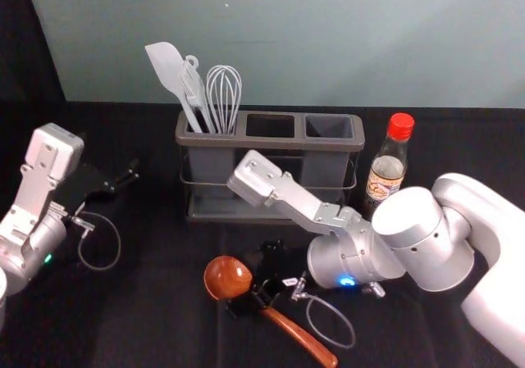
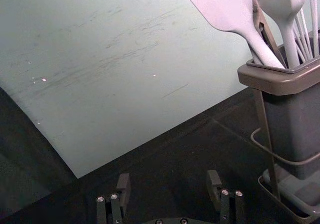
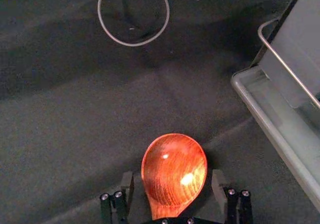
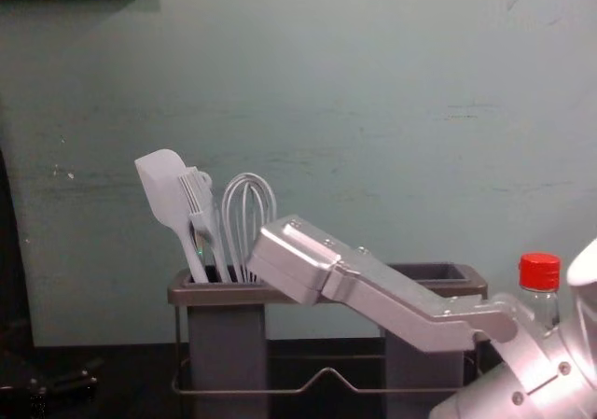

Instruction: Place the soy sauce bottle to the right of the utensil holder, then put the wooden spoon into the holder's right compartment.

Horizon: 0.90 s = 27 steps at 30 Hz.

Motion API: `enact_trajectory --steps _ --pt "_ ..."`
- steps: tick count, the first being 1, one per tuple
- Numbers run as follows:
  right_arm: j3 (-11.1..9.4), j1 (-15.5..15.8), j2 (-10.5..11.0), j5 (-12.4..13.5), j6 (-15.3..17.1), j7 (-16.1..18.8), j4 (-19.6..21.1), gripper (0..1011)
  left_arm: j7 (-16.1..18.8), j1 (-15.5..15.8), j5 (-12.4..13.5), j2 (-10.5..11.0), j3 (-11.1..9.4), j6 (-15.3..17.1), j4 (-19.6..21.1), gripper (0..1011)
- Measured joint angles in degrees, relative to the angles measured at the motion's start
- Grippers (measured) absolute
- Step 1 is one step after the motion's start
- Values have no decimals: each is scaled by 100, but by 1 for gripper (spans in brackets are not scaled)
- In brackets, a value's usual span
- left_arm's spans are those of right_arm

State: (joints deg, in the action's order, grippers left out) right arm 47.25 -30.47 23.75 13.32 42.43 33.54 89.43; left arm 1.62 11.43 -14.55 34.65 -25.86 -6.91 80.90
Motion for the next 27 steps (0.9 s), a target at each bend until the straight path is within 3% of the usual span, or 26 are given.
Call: enact_trajectory --steps 6,7,11,19,27 --pt "47 -34 -113 -160 -23 -1 -83 1004 0 0 0 0 0 0 0 1005" --pt "82 -29 -290 -465 -52 14 -211 1004 0 0 0 0 0 0 0 1005" --pt "72 -16 -293 -477 -63 20 -205 999 0 0 0 0 0 0 0 1005" --pt "72 -16 -290 -469 -61 20 -201 840 0 0 0 0 0 0 0 1005" --pt "72 -16 -287 -463 -61 20 -200 840 0 0 0 0 0 0 0 1005"
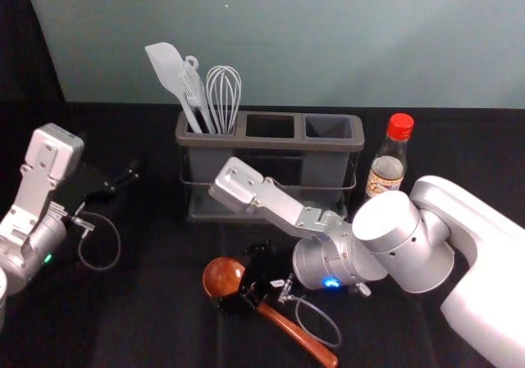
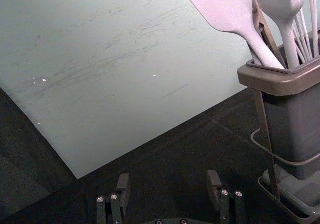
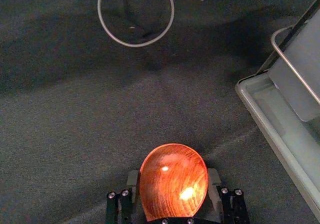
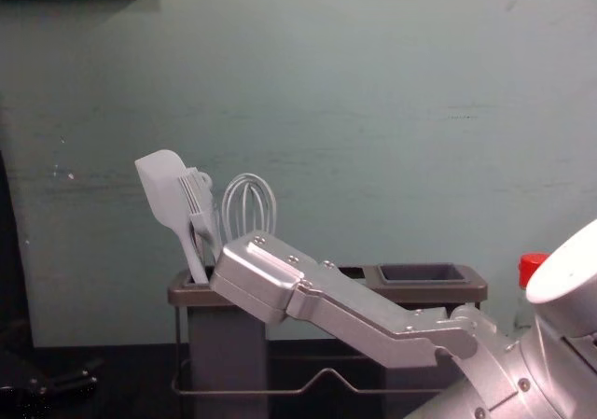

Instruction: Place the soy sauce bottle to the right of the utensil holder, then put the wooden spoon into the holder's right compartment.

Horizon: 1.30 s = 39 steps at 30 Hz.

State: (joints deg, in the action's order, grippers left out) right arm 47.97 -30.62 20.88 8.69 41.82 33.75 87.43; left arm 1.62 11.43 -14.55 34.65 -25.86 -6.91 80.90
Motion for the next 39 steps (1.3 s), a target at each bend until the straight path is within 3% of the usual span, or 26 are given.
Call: enact_trajectory --steps 9,18,27,30,36,39 --pt "0 0 0 0 0 0 0 841 0 0 0 0 0 0 0 1005" --pt "-377 251 74 80 -184 -22 311 840 0 0 0 0 0 0 0 1005" --pt "-841 588 301 330 -373 -123 974 840 0 0 0 0 0 0 0 1005" --pt "-1040 753 432 467 -456 -185 1254 840 0 0 0 0 0 0 0 1005" --pt "-1650 1246 793 804 -830 -443 1917 840 0 0 0 0 0 0 0 1005" --pt "-2123 1628 1033 1042 -1158 -641 2297 841 0 0 0 0 0 0 0 1005"
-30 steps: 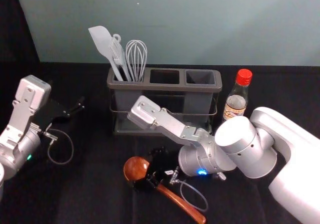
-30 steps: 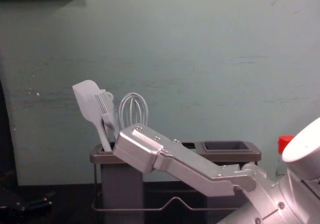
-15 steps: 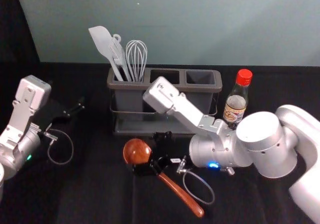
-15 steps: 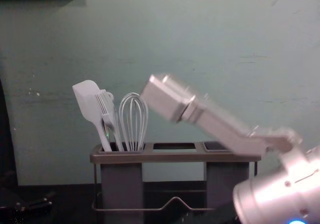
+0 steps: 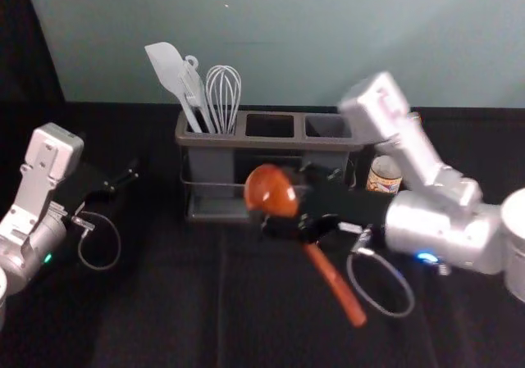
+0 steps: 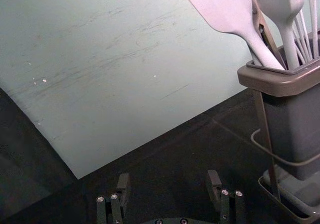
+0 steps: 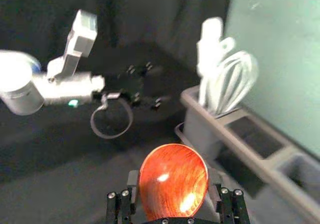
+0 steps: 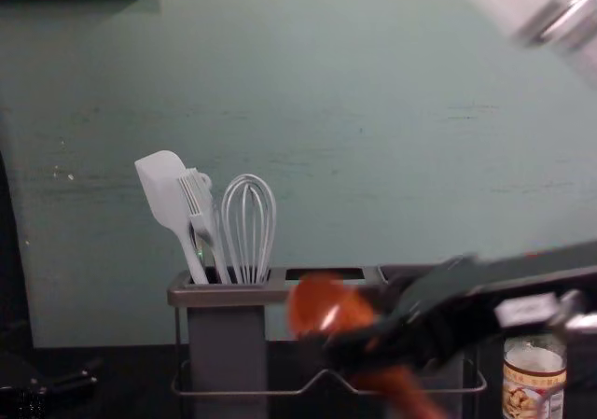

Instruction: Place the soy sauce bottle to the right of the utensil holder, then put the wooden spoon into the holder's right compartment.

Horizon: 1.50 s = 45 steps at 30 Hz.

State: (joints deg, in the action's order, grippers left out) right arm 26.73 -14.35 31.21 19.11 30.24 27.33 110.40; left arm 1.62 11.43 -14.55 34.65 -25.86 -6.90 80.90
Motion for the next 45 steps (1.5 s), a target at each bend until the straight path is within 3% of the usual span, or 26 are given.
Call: enact_trajectory --steps 3,10,11,17,21,27,33,38,40,45 --pt "-276 205 134 149 -136 -98 178 840 0 0 0 0 0 0 0 1005" --pt "-1188 866 522 613 -489 -372 635 841 0 0 0 0 0 0 0 1005" --pt "-1188 866 522 613 -489 -372 635 841 0 0 0 0 0 0 0 1005" --pt "-1720 1212 744 877 -612 -565 781 840 0 0 0 0 0 0 0 1005" --pt "-1859 1280 801 968 -666 -643 785 840 0 0 0 0 0 0 0 1005" --pt "-1882 1222 714 1003 -944 -795 688 840 0 0 0 0 0 0 0 1005" --pt "-1735 936 454 868 -1483 -961 458 840 0 0 0 0 0 0 0 1005" --pt "-1479 456 70 632 -2008 -1002 -1 840 0 0 0 0 0 0 0 1005" --pt "-1447 390 22 595 -2063 -1002 -76 840 0 0 0 0 0 0 0 1005" --pt "-1180 -155 -329 282 -2351 -1011 -571 841 0 0 0 0 0 0 0 1005"
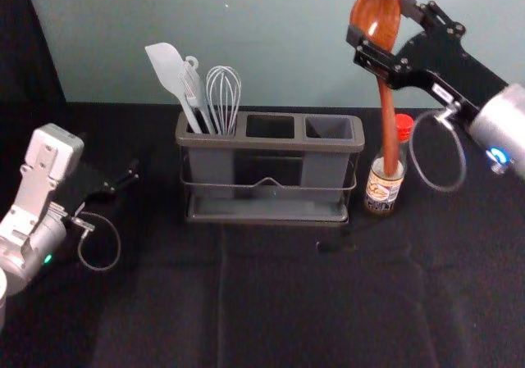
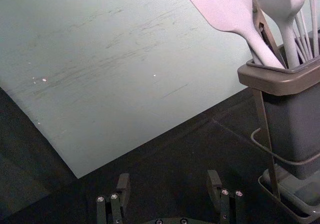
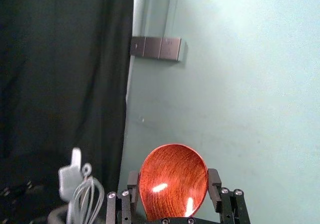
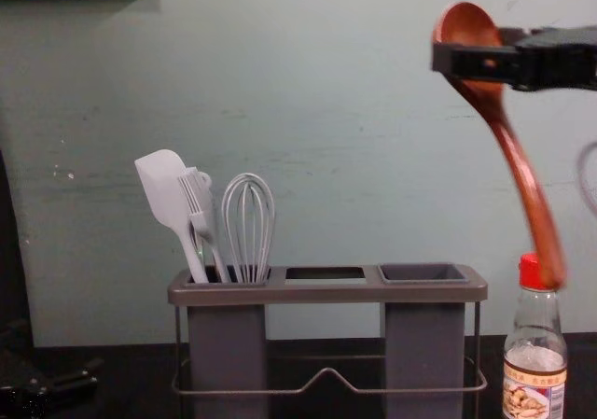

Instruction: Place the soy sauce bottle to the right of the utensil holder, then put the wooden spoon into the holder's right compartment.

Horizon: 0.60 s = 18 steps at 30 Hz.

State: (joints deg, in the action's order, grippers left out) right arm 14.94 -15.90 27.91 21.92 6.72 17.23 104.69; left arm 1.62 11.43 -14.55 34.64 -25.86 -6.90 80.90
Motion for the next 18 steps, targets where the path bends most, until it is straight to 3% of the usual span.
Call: enact_trajectory --steps 11,18 --pt "401 -952 -753 -597 -574 32 -1176 840 0 0 0 1 0 0 0 1005" --pt "541 -1299 -1099 -871 -895 82 -1820 840 0 1 0 0 0 0 0 1005"
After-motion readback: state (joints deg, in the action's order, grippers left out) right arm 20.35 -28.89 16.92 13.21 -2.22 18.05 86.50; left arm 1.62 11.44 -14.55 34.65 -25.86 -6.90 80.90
